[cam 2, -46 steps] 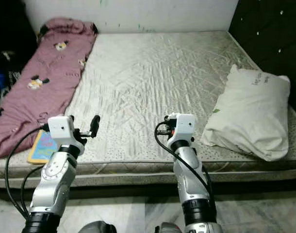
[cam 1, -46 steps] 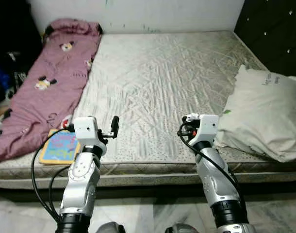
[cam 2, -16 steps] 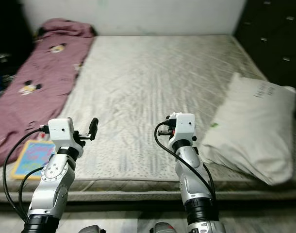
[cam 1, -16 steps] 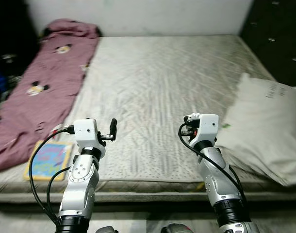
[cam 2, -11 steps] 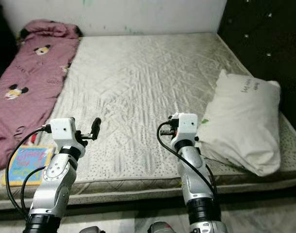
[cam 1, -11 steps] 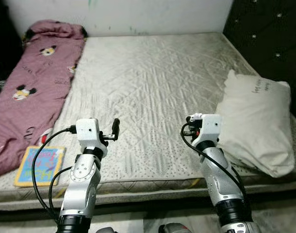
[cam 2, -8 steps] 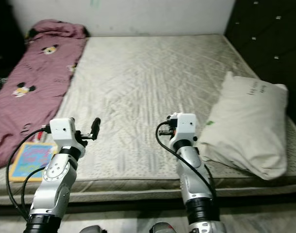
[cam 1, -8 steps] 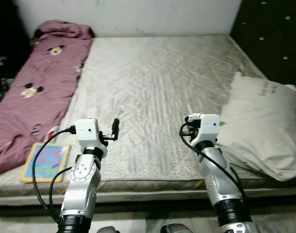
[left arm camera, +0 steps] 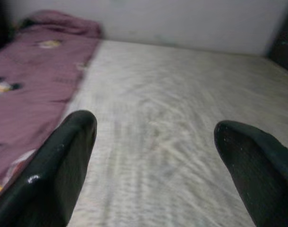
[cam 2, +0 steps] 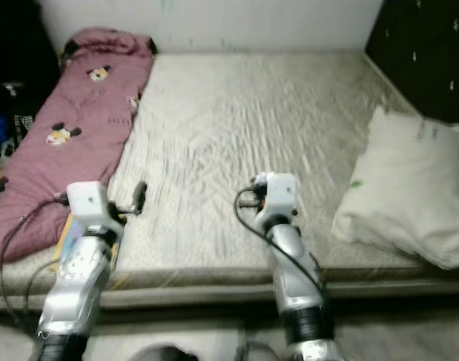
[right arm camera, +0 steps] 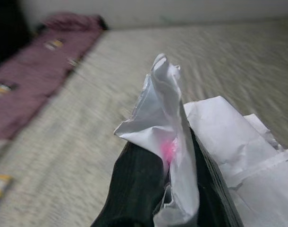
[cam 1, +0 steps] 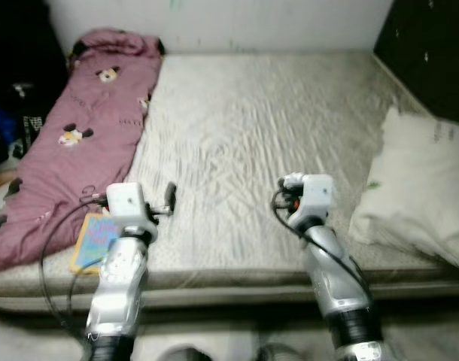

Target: Clean up the room

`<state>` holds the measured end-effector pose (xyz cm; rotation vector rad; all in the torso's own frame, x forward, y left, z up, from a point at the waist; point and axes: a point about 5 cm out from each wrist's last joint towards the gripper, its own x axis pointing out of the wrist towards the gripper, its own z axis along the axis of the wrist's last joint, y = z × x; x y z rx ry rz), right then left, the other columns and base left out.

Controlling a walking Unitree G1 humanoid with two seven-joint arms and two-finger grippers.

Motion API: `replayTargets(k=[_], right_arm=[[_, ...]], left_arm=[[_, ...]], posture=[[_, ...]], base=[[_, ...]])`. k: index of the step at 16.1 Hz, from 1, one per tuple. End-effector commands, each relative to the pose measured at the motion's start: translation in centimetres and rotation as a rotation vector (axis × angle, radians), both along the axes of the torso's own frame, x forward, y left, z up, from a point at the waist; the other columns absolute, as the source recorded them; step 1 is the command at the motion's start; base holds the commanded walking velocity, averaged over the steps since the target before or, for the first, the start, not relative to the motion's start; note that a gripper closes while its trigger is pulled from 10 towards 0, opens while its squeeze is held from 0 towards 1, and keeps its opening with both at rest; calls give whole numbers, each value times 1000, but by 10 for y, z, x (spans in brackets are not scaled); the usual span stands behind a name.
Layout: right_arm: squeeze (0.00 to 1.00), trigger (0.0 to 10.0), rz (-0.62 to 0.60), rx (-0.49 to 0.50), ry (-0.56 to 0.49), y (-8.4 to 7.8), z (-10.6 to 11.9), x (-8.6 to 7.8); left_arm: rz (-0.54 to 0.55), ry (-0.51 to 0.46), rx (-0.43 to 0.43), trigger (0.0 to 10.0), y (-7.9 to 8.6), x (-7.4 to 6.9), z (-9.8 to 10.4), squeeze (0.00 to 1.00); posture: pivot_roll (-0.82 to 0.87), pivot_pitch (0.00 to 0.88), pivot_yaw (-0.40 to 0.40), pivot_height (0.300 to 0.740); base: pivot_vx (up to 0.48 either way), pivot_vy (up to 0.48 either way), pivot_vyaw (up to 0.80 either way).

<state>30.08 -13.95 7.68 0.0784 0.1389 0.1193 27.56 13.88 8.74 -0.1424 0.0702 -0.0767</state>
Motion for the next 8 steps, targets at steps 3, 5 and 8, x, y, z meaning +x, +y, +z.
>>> replayTargets(k=[3, 5, 8], right_arm=[[0, 10000, 19, 16, -17, 7, 4, 4], [0, 10000, 41, 1, -9, 6, 1, 6], [0, 10000, 65, -14, 1, -2, 2, 11]], left_arm=[[8, -27, 55, 10000, 8, 2, 4, 0], [3, -39, 87, 10000, 8, 4, 4, 0], [-2, -19, 163, 10000, 13, 5, 0, 0]], posture=[[-62, 0, 44, 740], [-59, 0, 44, 740], [-61, 0, 54, 740]], base=[[0, 0, 0], [0, 0, 0], [0, 0, 0]])
